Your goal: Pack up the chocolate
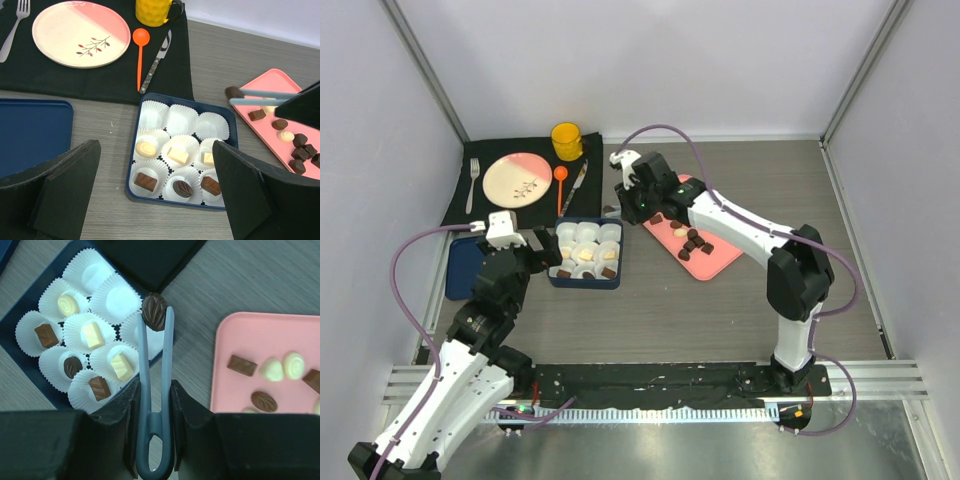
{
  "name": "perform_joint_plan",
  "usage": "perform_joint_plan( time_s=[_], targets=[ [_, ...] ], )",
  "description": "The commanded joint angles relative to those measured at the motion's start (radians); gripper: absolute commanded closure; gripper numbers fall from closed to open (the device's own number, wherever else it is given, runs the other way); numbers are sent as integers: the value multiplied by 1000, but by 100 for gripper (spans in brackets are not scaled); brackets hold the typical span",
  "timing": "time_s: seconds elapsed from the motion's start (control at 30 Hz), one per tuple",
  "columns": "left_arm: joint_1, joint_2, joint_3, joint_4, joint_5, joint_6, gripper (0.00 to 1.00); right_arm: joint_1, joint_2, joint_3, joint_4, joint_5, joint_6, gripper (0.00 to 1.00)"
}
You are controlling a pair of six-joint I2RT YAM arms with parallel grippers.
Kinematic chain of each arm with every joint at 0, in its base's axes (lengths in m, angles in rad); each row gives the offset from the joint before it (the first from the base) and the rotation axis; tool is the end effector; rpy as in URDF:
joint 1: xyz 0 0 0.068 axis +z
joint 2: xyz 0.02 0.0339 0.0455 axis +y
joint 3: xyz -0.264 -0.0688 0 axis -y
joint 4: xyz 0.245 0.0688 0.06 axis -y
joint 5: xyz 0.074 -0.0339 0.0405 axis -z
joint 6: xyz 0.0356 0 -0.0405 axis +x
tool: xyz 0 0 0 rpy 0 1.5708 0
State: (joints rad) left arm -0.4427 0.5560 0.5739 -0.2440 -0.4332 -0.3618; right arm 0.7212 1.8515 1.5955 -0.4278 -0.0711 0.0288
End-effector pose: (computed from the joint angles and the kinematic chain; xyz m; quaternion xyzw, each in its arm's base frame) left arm 0.1358 -0.0479 0.2934 -0.1028 0.7689 -0.0834 0.6255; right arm 0.3214 0.2860 0.2940 -0.3207 0.8440 0.1869 0.3873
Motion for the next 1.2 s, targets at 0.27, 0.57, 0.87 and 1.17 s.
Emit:
perform_joint_plan(
  time_s=[0.27,0.57,0.87,1.17],
  targets=[
    [6,-5,40,34,1,7,0,53,97,69,1,-15,17,83],
    [6,-1,40,38,1,7,0,53,117,63,-25,44,10,80],
    [4,-1,40,37,1,7,0,53,144,73,-32,36,5,73],
    [6,-4,40,35,-2,11,0,53,140,72,-40,40,-1,67]
  ],
)
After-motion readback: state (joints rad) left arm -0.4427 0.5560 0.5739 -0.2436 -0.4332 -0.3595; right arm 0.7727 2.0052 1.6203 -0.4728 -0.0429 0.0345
